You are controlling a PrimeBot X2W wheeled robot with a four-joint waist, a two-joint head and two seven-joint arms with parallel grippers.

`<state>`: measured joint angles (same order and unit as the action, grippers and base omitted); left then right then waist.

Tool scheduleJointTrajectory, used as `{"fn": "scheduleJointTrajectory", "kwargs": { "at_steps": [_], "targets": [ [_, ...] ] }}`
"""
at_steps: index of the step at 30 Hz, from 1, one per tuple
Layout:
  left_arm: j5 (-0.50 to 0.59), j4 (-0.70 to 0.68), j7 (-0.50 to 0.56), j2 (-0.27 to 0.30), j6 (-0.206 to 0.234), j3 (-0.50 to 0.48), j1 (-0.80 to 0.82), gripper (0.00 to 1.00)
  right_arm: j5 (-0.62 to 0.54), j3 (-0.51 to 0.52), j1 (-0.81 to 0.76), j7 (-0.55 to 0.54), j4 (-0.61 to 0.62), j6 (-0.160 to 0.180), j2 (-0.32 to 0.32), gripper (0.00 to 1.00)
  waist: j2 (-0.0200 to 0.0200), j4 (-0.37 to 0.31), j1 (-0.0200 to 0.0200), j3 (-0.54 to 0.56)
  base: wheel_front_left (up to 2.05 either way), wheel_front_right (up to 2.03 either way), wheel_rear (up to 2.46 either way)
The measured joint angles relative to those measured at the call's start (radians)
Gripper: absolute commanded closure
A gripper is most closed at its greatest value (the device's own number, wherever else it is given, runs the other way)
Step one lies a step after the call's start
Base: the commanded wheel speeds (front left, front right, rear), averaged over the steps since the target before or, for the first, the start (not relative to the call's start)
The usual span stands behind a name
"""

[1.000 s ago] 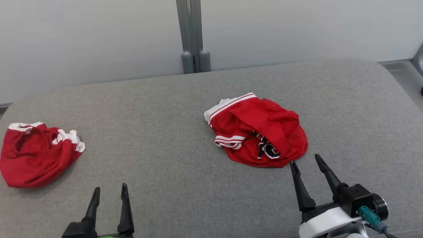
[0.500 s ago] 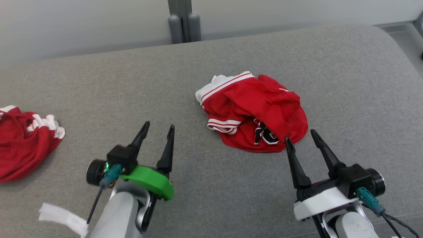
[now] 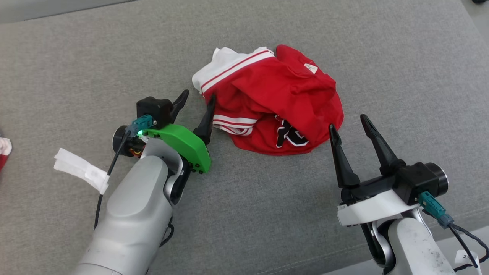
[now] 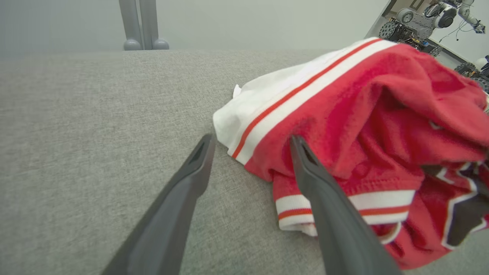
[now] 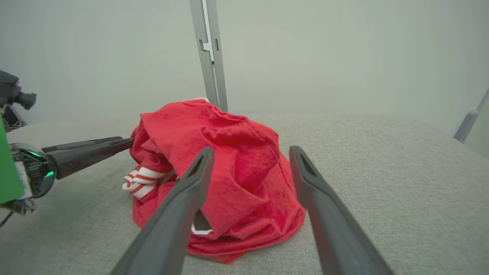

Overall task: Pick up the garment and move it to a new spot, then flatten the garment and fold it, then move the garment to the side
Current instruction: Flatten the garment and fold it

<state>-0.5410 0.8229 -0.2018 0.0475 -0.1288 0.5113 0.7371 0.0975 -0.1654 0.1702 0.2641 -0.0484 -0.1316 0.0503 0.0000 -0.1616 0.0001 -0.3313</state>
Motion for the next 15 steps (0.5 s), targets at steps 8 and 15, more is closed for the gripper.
{"fn": "scheduleJointTrajectory", "kwargs": {
  "at_steps": [8,15],
  "targets": [
    [-0.11,0.029,-0.024,0.013,0.0,0.093,0.062,0.0,0.019,0.002,0.017,0.0,0.004,0.0,0.0,0.0,0.0,-0.061,0.0,-0.083,0.0,0.0,0.0],
    [-0.184,0.025,-0.02,0.05,0.0,0.203,0.121,1.0,0.036,-0.009,0.04,0.0,0.008,0.0,0.0,0.0,0.0,-0.1,0.0,-0.119,0.0,0.0,0.0]
  ]
}}
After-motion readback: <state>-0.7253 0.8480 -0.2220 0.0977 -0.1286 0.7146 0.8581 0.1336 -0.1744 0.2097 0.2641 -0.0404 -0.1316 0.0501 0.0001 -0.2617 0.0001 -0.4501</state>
